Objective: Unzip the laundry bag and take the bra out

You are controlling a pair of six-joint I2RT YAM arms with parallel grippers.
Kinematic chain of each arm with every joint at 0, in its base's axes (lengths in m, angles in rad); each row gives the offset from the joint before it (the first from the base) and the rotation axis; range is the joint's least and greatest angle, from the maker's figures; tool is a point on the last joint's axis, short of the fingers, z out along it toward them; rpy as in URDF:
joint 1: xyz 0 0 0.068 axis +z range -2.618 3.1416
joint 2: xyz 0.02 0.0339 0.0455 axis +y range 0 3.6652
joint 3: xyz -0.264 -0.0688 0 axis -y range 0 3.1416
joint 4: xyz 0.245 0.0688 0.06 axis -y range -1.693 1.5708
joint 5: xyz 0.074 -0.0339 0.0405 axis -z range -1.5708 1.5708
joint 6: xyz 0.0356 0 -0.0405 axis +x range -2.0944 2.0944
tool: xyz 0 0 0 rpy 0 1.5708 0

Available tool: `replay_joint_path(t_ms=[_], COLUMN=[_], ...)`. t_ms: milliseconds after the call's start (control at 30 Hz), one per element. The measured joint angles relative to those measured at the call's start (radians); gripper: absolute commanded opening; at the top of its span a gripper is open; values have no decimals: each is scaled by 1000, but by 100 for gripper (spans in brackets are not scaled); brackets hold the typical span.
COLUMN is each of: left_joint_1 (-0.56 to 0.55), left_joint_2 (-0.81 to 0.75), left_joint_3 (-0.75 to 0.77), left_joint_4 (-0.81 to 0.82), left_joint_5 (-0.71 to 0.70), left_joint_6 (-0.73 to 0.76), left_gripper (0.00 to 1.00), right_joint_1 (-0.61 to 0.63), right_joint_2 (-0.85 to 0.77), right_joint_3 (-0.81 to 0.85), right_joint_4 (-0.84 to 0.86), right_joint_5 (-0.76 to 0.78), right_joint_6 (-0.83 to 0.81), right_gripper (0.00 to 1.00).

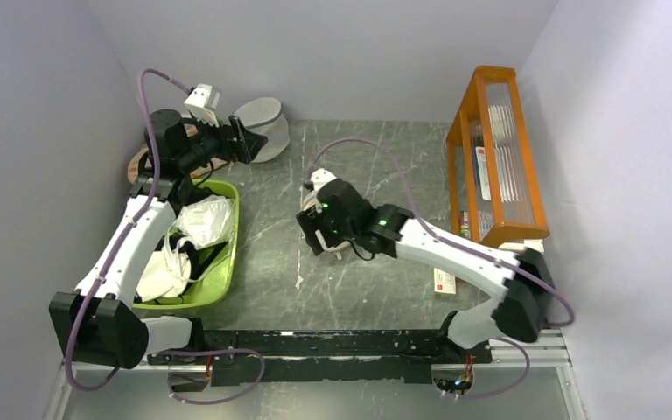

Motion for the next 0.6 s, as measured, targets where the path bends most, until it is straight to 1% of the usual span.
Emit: replay_joint_path(t_ms=[67, 200, 267, 333, 400, 467, 533, 600], left_joint_1=[-21, -105, -161, -201, -236, -270, -287, -301], left_joint_2=[0, 0, 0, 0, -4, -14, -25, -39], left_joint_3=[0, 0, 1, 1, 1, 1, 1, 1], left_joint_4=[-3, -24, -42, -55, -68, -71, -70, -69], left_joint_5=[-2, -32, -49, -56, -67, -80, -86, -87], left_joint_6=[11, 57, 85, 108, 130, 154, 170, 184], left_gripper=[98, 98, 98, 98, 98, 98, 98, 98], right_joint_1=[-3, -31, -90, -186, -290, -367, -401, -408], right_joint_2=[-92, -259, -320, -364, -376, -359, -317, -258], right_joint_3=[-24, -75, -129, -212, -300, -364, -395, -397], right_joint_4=[25, 76, 109, 141, 164, 174, 172, 181], right_joint_5=[-1, 24, 12, -27, -81, -130, -161, -191], right_joint_6=[10, 40, 58, 82, 114, 147, 182, 212], right_gripper=[83, 83, 80, 73, 67, 65, 65, 65])
